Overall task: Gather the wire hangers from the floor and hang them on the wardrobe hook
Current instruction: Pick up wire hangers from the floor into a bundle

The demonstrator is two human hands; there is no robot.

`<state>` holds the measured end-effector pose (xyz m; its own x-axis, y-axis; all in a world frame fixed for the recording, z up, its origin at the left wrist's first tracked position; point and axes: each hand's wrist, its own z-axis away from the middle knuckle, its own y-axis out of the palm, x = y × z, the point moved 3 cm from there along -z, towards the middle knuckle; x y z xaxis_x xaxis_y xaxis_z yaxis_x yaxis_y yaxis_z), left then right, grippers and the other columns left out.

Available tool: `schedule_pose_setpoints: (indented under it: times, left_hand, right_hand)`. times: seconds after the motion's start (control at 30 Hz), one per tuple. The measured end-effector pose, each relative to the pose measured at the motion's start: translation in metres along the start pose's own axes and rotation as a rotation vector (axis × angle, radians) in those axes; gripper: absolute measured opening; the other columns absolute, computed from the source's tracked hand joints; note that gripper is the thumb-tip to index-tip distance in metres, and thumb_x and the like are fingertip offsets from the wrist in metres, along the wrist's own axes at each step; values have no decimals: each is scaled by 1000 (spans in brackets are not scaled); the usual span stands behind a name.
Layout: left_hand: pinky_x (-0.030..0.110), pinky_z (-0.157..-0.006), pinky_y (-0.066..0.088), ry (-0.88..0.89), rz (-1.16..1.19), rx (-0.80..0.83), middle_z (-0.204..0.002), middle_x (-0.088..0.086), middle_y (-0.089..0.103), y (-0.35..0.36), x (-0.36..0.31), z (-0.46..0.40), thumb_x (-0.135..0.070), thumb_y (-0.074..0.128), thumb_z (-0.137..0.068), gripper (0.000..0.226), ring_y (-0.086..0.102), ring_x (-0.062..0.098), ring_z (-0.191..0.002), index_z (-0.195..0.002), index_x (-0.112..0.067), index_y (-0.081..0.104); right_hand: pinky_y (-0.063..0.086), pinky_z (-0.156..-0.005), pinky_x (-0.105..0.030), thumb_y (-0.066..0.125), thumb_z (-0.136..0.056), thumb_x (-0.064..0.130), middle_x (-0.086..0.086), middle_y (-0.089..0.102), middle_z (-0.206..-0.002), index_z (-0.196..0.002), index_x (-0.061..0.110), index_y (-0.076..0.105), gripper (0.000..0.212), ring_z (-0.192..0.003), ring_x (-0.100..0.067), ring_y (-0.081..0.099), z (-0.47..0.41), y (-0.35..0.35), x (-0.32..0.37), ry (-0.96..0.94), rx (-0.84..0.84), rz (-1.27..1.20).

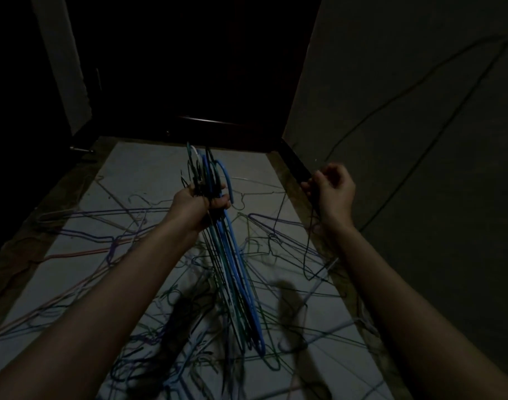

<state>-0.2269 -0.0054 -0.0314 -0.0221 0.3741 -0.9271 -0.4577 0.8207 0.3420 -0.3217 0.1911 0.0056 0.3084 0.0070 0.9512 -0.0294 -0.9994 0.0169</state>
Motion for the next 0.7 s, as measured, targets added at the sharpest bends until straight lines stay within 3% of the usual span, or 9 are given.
schedule_pose_setpoints:
  times: [0.07,0.17,0.3,0.43,0.6,0.7]
  left_hand:
    - [35,-83,50,1,7,-4,-85,8,62,0,0,-1,15,56,-83,27,62,18,-78,-101,-4,57]
    - [37,-87,51,7,-17,-8,-85,7,63,-2,0,-2,13,58,-82,26,62,18,-80,-100,-6,58]
    - [32,-78,52,10,-2,-1,-86,7,63,-2,-3,1,12,58,-82,27,62,17,-78,-102,-6,58]
    - [26,-67,50,19,-33,11,-87,7,64,-3,-6,2,8,59,-84,22,62,16,-77,-91,-12,60]
    - [25,-65,46,8,-31,51,-83,4,63,0,-9,1,4,59,-87,25,61,14,-77,-106,-11,58]
    - [25,-65,46,-17,33,108,-69,0,63,3,-11,-1,5,57,-87,24,61,11,-66,-101,-13,62]
  right_hand:
    - [54,-64,-24,46,-95,1,-7,54,-79,-86,11,48,13,-66,-14,61,-4,-1,3,5,3,-9]
    - [52,-58,-15,47,-95,1,-6,58,-77,-90,7,48,8,-66,-7,62,2,1,-2,-3,30,79]
    - [49,-51,-11,47,-95,0,-5,59,-75,-85,10,48,15,-55,4,62,6,2,1,66,45,-35]
    - [51,-52,-16,48,-94,1,-6,58,-74,-90,6,50,7,-56,-8,63,15,11,1,139,146,-69]
    - [55,-59,-21,49,-94,2,-9,59,-77,-94,4,52,3,-64,-15,61,22,25,14,210,249,-130]
    - [55,-60,-19,51,-93,4,-9,61,-82,-109,-4,54,18,-68,-14,62,28,32,20,279,343,-115]
